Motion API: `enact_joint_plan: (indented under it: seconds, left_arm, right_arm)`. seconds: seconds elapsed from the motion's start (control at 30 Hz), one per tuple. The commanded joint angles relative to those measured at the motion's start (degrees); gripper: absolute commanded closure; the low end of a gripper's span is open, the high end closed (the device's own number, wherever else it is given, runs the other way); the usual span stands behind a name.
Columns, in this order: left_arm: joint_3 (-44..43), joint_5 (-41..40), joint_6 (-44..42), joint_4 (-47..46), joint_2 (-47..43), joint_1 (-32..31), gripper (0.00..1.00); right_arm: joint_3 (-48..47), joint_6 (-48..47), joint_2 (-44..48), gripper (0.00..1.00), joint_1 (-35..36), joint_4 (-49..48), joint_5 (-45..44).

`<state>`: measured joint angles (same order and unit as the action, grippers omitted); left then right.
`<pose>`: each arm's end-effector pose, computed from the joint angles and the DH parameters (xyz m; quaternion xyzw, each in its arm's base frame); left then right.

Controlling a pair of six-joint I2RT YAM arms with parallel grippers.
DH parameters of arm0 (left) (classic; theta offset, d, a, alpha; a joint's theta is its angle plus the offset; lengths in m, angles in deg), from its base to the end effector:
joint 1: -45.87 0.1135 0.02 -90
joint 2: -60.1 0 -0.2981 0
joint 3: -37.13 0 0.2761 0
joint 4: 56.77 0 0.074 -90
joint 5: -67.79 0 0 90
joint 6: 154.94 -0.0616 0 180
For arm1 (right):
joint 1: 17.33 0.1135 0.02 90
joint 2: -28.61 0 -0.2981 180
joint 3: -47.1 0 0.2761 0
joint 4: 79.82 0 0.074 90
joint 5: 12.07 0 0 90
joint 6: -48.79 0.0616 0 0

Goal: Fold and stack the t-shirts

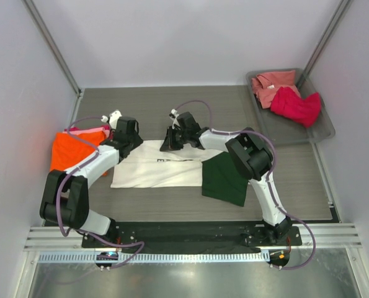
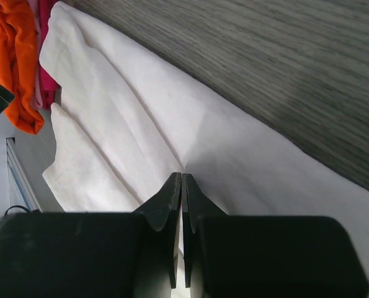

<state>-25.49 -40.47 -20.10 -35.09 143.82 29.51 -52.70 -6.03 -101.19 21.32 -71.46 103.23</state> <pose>0.3338 -0.0779 0.2204 -0.2841 0.8613 -0.0761 0.4144 0.4144 0.3651 0.1240 -0.1219 0.8750 0.4129 0.2214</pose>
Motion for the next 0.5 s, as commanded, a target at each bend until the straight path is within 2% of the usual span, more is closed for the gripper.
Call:
enact_joint_plan:
  seconds: [0.0,0.3,0.47]
  left_arm:
    - [-0.03,-2.57,0.6,-2.01,-0.58,-0.08,0.64]
    - [-0.3,-2.74,-0.19,-1.39,-1.19,-0.07,0.64]
    - [-0.65,-3.1,-0.72,-1.22,-1.1,0.01,0.65]
  right_arm:
    - [-2.06,-0.02,-0.19,0.92,1.42,0.93,2.21]
    - [-1.18,-2.4,2.18,0.91,3.62,2.25,3.09]
    - [-0.91,-4.76,3.32,0.91,5.02,2.25,6.42]
